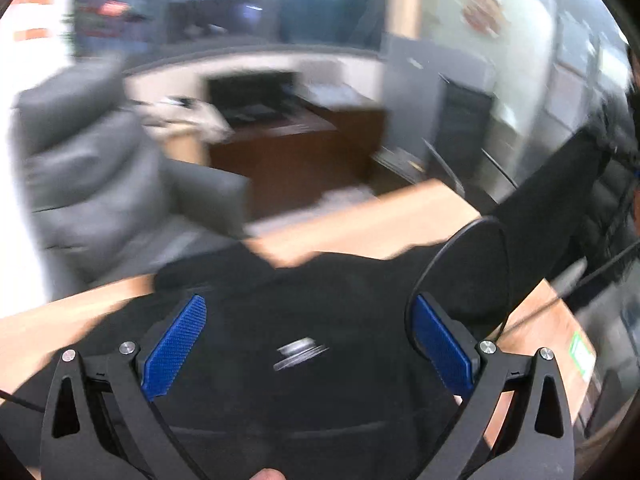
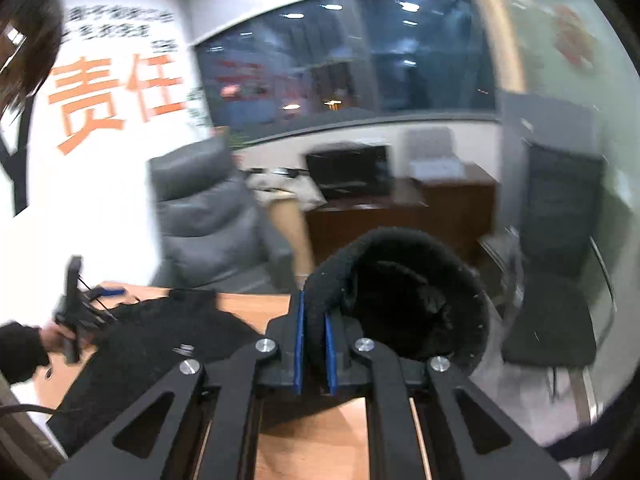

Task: Fold clothes

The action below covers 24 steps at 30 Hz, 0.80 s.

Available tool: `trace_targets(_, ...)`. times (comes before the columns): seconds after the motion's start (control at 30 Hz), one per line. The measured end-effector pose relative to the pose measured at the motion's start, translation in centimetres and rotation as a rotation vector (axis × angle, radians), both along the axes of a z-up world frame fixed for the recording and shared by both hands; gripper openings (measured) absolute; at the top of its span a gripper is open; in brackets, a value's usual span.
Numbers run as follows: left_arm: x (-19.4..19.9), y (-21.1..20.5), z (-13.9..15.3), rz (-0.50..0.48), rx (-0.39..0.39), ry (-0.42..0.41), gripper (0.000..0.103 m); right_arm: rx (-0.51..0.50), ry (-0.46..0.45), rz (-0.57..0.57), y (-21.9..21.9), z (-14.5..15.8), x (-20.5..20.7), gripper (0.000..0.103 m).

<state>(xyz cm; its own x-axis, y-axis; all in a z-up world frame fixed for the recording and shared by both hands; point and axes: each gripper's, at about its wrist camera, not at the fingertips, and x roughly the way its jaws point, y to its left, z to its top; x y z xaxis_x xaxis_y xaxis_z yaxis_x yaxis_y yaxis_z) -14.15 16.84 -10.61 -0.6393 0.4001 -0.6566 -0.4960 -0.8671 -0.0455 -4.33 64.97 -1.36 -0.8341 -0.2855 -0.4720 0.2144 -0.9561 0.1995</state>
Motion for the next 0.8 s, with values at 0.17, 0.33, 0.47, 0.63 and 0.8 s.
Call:
trace_targets(0.17, 5.5, -15.8, 7.0, 0.209, -0.088, 0.022, 0.103, 0.036, -0.011, 0.121, -11.5, 2.2, -2.9, 0.009)
trace_targets(0.33, 8.3, -25.1, 3.6, 0.241, -0.147, -0.035, 0.103, 0.084, -0.073, 0.245, -27.3, -1.8, -7.8, 0.009)
trace_targets(0.47, 9.2, -28.9, -0.7, 0.220, -0.089, -0.099, 0.103, 0.121, -0.131, 0.330, -39.2, -7.2, -11.5, 0.007)
trace_targets(0.63, 9.7, -31.6, -3.3, 0.192, -0.031, -0.146, 0.103, 0.125, -0.191, 0.431, -52.5, -14.3, -15.2, 0.006)
trace_targets(0.8, 9.9, -33.0, -4.7, 0.152, -0.008, -0.163, 0.103, 0.129, -0.221, 0.529, -62.6, -19.6, -15.6, 0.006)
